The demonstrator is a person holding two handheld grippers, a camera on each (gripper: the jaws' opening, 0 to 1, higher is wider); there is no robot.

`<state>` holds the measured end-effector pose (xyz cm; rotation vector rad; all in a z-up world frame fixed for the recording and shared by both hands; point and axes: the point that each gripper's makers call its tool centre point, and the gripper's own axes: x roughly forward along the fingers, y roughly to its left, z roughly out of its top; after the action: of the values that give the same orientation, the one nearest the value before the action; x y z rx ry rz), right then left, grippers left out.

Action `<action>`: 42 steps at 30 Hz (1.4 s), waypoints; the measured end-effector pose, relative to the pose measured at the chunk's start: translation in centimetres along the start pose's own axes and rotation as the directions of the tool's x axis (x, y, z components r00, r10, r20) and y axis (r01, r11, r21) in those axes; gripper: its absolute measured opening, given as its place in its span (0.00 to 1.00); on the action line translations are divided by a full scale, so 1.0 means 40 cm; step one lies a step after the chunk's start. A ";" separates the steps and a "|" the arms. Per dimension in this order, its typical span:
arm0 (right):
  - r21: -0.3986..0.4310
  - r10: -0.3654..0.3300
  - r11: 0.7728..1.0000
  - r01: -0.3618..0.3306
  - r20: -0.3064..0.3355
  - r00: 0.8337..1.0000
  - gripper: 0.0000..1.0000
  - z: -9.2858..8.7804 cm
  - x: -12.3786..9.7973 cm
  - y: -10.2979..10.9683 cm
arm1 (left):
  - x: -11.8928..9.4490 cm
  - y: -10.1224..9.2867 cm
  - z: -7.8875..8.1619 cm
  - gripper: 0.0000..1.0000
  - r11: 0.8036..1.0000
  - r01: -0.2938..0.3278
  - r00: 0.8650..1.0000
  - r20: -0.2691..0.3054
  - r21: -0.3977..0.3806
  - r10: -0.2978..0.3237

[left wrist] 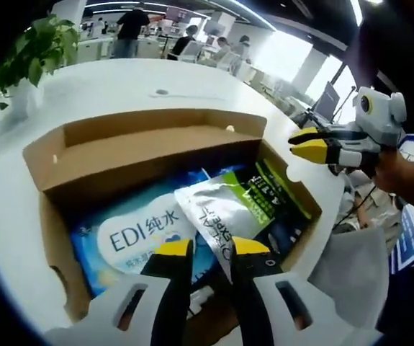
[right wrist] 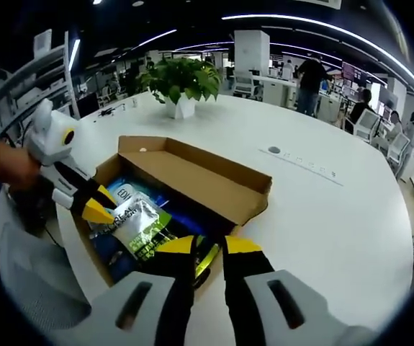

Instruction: Operate the shoe box by opening the lid, removing the specified soft item, and placing it in the target area until the item is outside and the box remains undamaged.

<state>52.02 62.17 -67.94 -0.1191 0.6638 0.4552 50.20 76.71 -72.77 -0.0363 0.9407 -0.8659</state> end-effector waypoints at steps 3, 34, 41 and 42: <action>0.003 0.000 1.000 0.000 -0.003 1.000 0.12 -0.005 0.000 0.001 | 0.005 -0.015 -0.008 0.13 1.000 0.018 1.000 -0.013 -0.003 -0.018; 0.006 0.046 0.999 -0.046 -0.003 0.999 0.11 -0.007 0.008 0.054 | -0.024 0.020 -0.018 0.00 1.000 -0.016 1.000 -0.001 -0.008 0.016; 0.005 0.063 0.998 -0.063 -0.022 0.998 0.12 -0.018 0.020 0.079 | -0.035 0.041 -0.020 0.00 0.999 -0.027 1.000 0.007 -0.022 0.027; 0.001 0.067 0.998 -0.067 -0.027 0.997 0.12 -0.022 0.023 0.083 | -0.035 0.042 -0.020 0.00 0.999 -0.028 1.000 0.007 -0.021 0.028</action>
<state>50.67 65.25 -69.08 -0.1036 0.6959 0.5194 50.28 79.06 -72.93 -0.0438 0.9417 -0.8293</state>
